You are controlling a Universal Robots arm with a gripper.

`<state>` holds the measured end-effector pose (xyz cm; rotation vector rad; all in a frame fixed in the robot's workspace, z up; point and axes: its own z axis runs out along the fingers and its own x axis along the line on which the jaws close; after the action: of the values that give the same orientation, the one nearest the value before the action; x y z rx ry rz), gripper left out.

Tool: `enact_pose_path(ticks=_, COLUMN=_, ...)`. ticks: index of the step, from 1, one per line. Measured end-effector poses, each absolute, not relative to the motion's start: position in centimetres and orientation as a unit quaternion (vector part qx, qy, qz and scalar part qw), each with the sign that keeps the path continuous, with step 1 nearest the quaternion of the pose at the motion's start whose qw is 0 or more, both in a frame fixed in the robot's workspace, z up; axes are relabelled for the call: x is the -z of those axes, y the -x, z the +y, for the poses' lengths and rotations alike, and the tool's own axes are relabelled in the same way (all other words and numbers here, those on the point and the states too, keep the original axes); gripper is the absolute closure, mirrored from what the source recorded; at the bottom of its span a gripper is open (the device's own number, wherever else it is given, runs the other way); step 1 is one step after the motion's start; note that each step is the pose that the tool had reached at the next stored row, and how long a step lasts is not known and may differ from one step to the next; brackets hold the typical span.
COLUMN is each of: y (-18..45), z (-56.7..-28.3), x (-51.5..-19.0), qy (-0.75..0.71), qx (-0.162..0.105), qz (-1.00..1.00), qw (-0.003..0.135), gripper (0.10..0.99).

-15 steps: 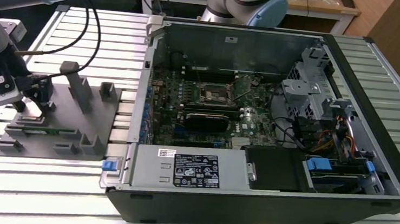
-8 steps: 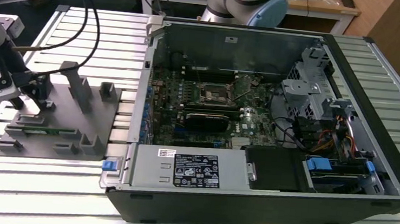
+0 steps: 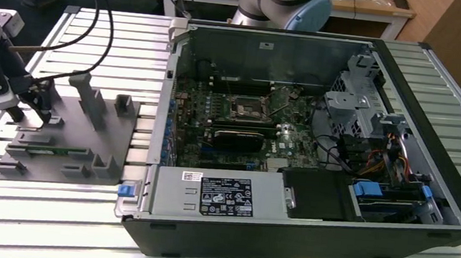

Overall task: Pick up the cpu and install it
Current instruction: 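Pick up the cpu and move it towards the insertion slot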

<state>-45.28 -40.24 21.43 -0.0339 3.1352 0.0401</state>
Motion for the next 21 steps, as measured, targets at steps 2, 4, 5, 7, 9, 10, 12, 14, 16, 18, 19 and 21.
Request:
enact_pose_path(ticks=2, y=45.28, z=-40.24, x=-21.79, qy=0.011, qx=-0.013, qz=1.000, qw=0.003, gripper=0.557)
enact_pose_path(ticks=4, y=45.28, z=-40.24, x=-22.09, qy=0.011, qx=-0.013, qz=1.000, qw=0.003, gripper=0.557)
enact_pose_path(ticks=5, y=45.28, z=-40.24, x=-22.13, qy=0.011, qx=-0.013, qz=1.000, qw=0.003, gripper=0.557)
enact_pose_path(ticks=7, y=45.28, z=-40.24, x=-22.13, qy=0.011, qx=-0.013, qz=1.000, qw=0.003, gripper=0.557)
enact_pose_path(ticks=9, y=45.29, z=-40.24, x=-22.14, qy=0.011, qx=-0.013, qz=1.000, qw=0.003, gripper=0.557)
enact_pose_path(ticks=10, y=45.29, z=-40.24, x=-22.14, qy=0.011, qx=-0.013, qz=1.000, qw=0.003, gripper=0.557)
enact_pose_path(ticks=12, y=45.29, z=-40.24, x=-22.17, qy=0.011, qx=-0.013, qz=1.000, qw=0.003, gripper=0.557)
enact_pose_path(ticks=14, y=45.29, z=-40.24, x=-22.24, qy=0.011, qx=-0.013, qz=1.000, qw=0.003, gripper=0.557)
enact_pose_path(ticks=16, y=45.29, z=-40.24, x=-22.36, qy=0.011, qx=-0.013, qz=1.000, qw=0.003, gripper=0.557)
enact_pose_path(ticks=18, y=45.29, z=-40.24, x=-22.46, qy=0.011, qx=-0.013, qz=1.000, qw=0.003, gripper=0.557)
enact_pose_path(ticks=19, y=45.29, z=-40.24, x=-22.51, qy=0.011, qx=-0.013, qz=1.000, qw=0.003, gripper=0.557)
enact_pose_path(ticks=21, y=45.29, z=-40.24, x=-22.61, qy=0.011, qx=-0.013, qz=1.000, qw=0.003, gripper=0.557)
